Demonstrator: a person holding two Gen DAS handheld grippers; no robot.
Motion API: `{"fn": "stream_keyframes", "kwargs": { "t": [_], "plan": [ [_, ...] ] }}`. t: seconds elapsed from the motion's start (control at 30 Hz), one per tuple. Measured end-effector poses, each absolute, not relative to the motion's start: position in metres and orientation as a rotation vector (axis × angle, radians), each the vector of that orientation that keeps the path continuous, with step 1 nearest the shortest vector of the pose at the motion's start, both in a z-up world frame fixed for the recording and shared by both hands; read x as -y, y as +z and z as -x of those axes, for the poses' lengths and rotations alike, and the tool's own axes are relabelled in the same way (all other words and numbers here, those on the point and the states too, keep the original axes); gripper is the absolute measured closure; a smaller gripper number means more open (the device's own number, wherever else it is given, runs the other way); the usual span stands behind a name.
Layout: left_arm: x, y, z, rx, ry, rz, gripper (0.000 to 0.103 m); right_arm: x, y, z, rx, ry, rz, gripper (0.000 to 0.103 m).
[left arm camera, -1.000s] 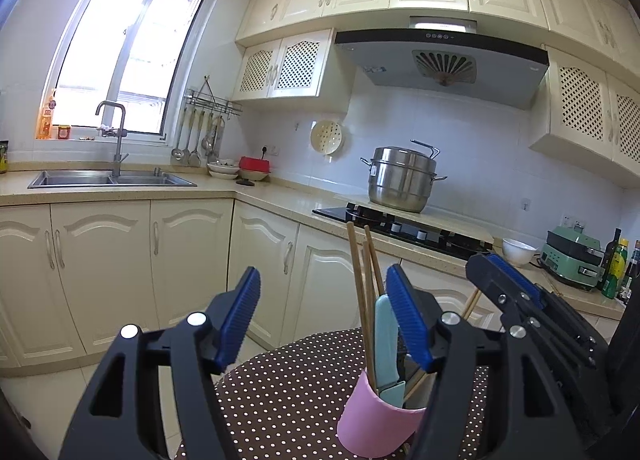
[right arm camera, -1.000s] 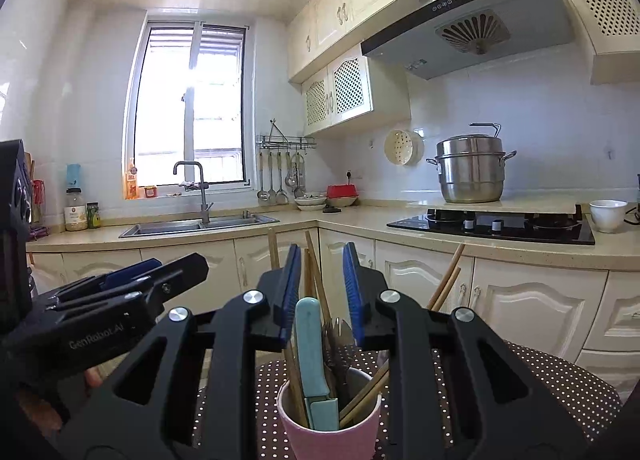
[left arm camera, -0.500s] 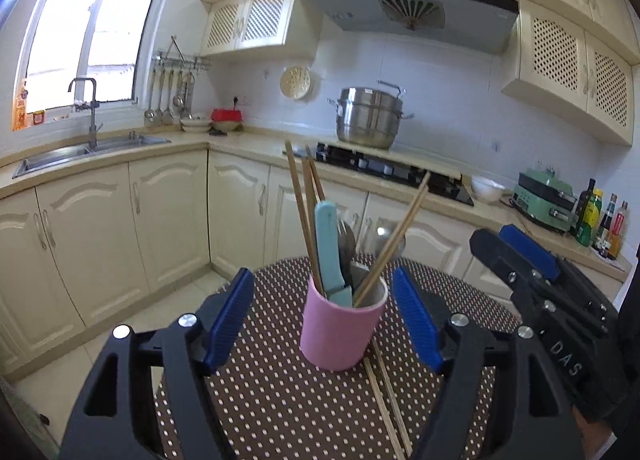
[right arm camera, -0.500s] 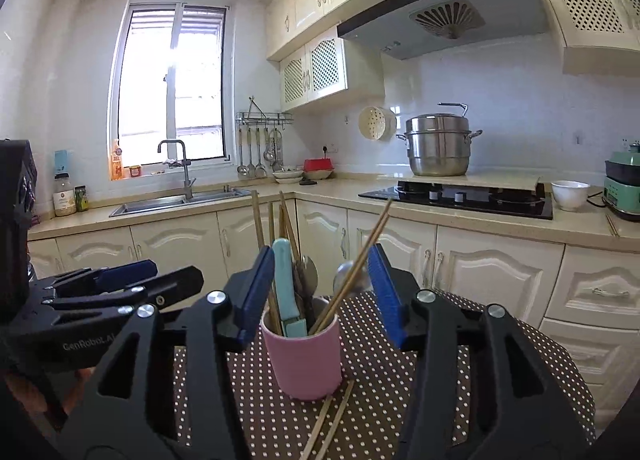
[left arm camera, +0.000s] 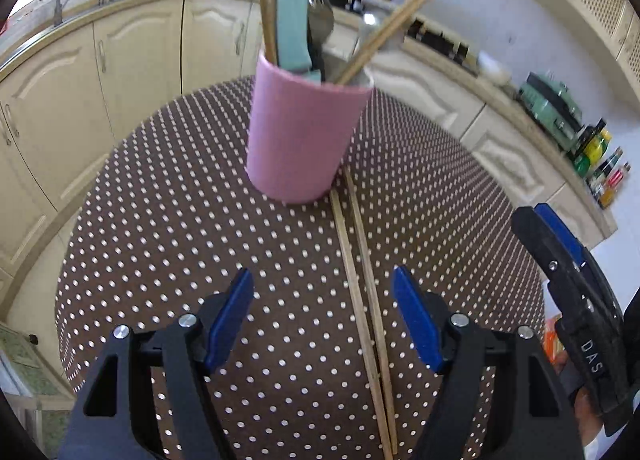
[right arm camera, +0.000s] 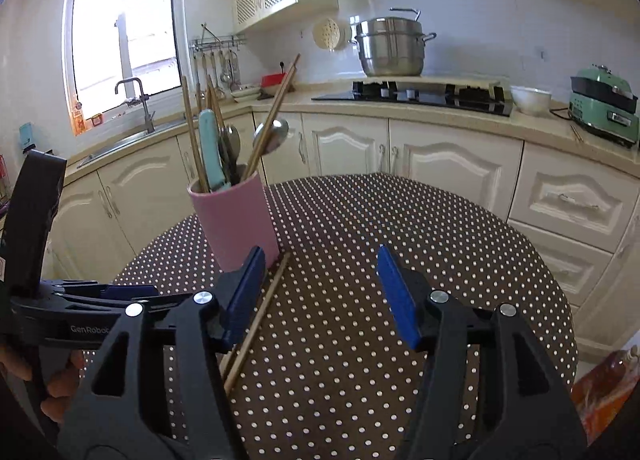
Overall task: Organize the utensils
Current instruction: 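Grasp a loose chopstick on the table with the left tool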
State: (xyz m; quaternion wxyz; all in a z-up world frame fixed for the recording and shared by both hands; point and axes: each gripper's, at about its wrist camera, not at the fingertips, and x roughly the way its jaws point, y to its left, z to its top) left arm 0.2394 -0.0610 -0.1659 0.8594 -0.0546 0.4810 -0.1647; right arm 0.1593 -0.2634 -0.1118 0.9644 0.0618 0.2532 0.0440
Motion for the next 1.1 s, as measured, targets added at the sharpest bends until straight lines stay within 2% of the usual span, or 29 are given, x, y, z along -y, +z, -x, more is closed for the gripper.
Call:
{"fn": "stream_keyframes", "kwargs": {
  "t": [0.2, 0.23, 0.27, 0.6, 0.67, 0.7, 0.77, 0.87, 1.1],
  "plan": [
    [0.079, -0.189, -0.251, -1.092, -0.309, 0.048, 0.034, 0.274, -0.138, -0.164, -0.603, 0.090, -0.147, 0.044],
    [0.081, -0.192, -0.253, -1.100, -0.299, 0.033, 0.042, 0.276, -0.141, -0.164, -0.613, 0.090, -0.155, 0.044],
    [0.082, -0.196, -0.254, -1.113, -0.297, 0.027, 0.044, 0.277, -0.142, -0.165, -0.618, 0.093, -0.165, 0.044],
    [0.117, -0.204, -0.266, -1.111, -0.256, -0.106, 0.048, 0.288, -0.143, -0.168, -0.638, 0.110, -0.213, 0.042],
    [0.126, -0.206, -0.270, -1.105, -0.228, -0.161, 0.064, 0.289, -0.143, -0.170, -0.647, 0.113, -0.216, 0.042],
    [0.130, -0.205, -0.272, -1.104, -0.228, -0.172, 0.067, 0.289, -0.144, -0.171, -0.653, 0.114, -0.218, 0.042],
    [0.135, -0.205, -0.276, -1.111, -0.245, -0.173, 0.083, 0.290, -0.146, -0.175, -0.671, 0.116, -0.217, 0.041],
    [0.143, -0.204, -0.282, -1.118, -0.266, -0.167, 0.098, 0.288, -0.149, -0.180, -0.703, 0.114, -0.207, 0.041],
    [0.118, -0.205, -0.264, -1.116, -0.313, -0.075, 0.098, 0.280, -0.153, -0.194, -0.786, 0.120, -0.179, 0.041]
  ]
}}
